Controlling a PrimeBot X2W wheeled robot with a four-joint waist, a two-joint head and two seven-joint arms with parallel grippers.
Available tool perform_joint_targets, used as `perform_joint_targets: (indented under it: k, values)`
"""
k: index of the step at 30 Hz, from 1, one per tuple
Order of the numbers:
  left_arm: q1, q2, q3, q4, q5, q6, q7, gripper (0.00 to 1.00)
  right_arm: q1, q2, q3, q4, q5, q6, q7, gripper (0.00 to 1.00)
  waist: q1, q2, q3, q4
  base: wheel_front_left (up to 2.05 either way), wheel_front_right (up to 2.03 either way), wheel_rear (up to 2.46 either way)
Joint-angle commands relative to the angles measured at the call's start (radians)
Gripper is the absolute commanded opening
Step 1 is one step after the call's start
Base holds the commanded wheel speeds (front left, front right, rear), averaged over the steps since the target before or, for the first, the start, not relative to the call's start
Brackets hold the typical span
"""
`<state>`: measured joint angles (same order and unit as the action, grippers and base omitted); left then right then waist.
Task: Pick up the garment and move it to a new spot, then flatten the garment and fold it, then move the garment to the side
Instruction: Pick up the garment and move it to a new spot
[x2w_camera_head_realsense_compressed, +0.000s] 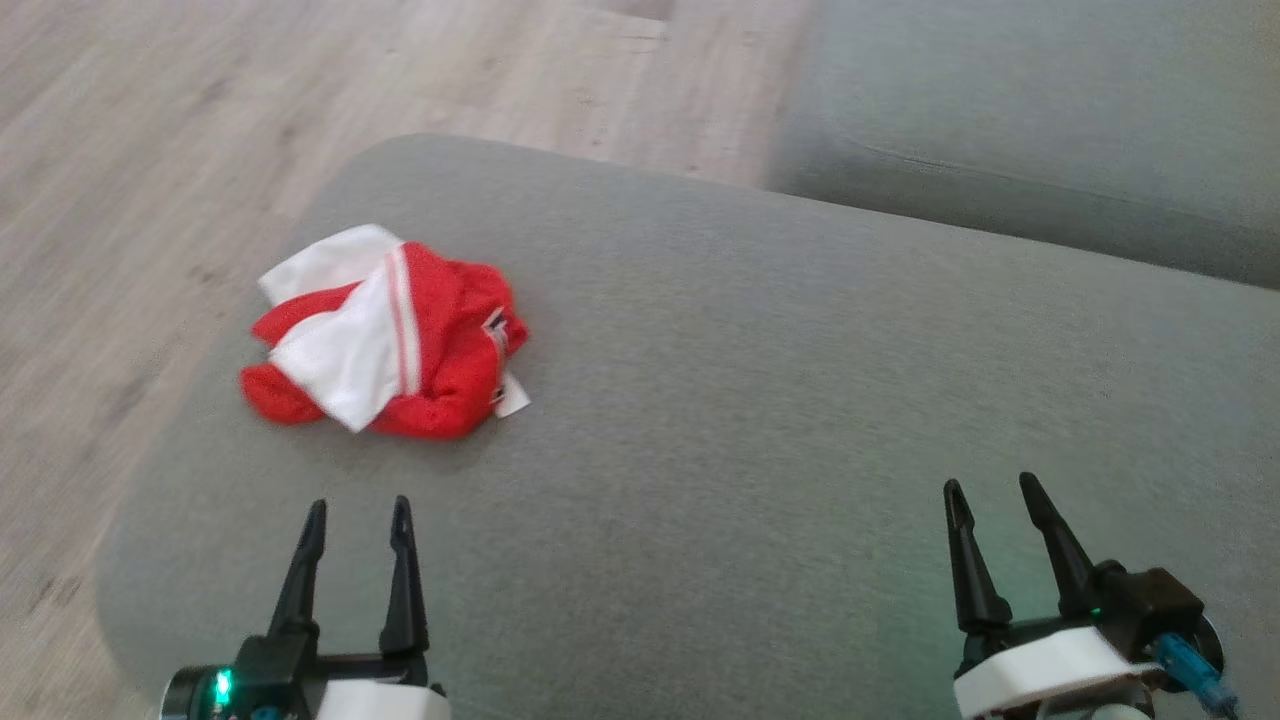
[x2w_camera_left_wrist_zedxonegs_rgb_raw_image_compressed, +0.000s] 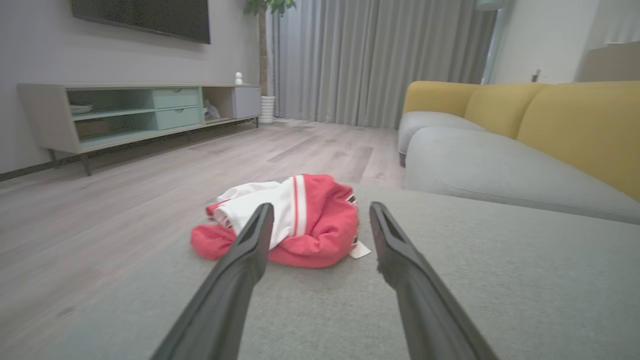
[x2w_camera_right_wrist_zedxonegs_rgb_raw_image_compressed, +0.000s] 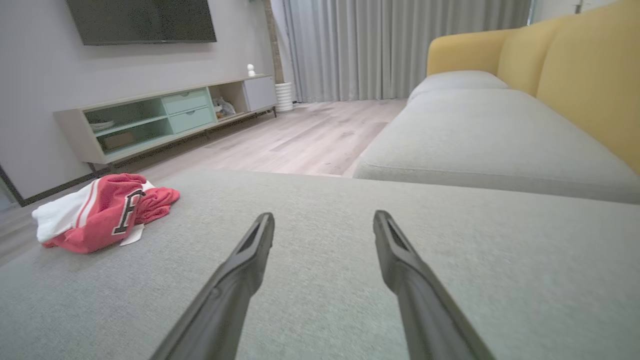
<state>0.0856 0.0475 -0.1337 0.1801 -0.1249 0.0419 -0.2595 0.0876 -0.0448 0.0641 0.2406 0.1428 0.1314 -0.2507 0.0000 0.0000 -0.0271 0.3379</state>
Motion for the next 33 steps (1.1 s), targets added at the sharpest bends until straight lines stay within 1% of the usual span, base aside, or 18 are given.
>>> perform_joint_targets:
  k: [1,3,10,16,22,26,28,31,33]
  values:
    - [-0.04,0.003,0.042,-0.039,-0.007,0.005,-0.002,1.0,-0.058,-0.005,0.026,-0.03,0.005,-0.001,-0.011,1.0,0.0,0.0,0.01,0.074,0.0,0.0,0.0]
    - [-0.038,0.003,0.047,-0.042,-0.011,0.006,-0.002,1.0,-0.061,-0.005,0.026,-0.03,0.003,-0.001,-0.011,1.0,0.0,0.0,0.013,0.098,0.0,0.0,0.0]
    - [-0.036,0.003,0.049,-0.05,-0.019,0.012,-0.002,1.0,-0.065,-0.005,0.03,-0.026,-0.008,-0.001,-0.011,1.0,0.0,0.0,0.023,0.139,0.0,0.0,0.0]
    - [-0.035,0.003,0.048,-0.055,-0.026,0.018,-0.002,1.0,-0.065,-0.005,0.033,-0.027,-0.015,-0.001,-0.011,1.0,0.0,0.0,0.032,0.146,0.0,0.0,0.0]
    - [-0.06,0.003,0.064,-0.063,-0.032,0.016,-0.002,1.0,-0.068,-0.005,0.032,-0.026,-0.036,-0.001,-0.011,1.0,0.0,0.0,0.056,0.131,0.0,0.0,0.0]
    - [-0.137,0.003,0.093,-0.093,-0.028,0.006,-0.002,1.0,-0.093,-0.007,0.023,-0.034,-0.081,-0.001,-0.011,1.0,0.0,0.0,0.128,0.109,0.0,0.0,0.0]
    - [-0.195,0.003,0.111,-0.106,-0.024,-0.005,-0.002,1.0,-0.109,-0.02,0.02,-0.039,-0.097,-0.001,-0.011,1.0,0.0,0.0,0.169,0.099,0.0,0.0,0.0]
    - [-0.297,0.008,0.145,-0.104,-0.006,-0.033,-0.002,1.0,-0.136,-0.05,0.023,-0.051,-0.111,-0.001,-0.011,1.0,0.0,0.0,0.234,0.08,0.0,0.0,0.0]
    - [-0.379,0.026,0.159,-0.076,0.006,-0.058,-0.002,1.0,-0.158,-0.075,0.024,-0.062,-0.115,-0.001,-0.011,1.0,0.0,0.0,0.28,0.067,0.0,0.0,0.0]
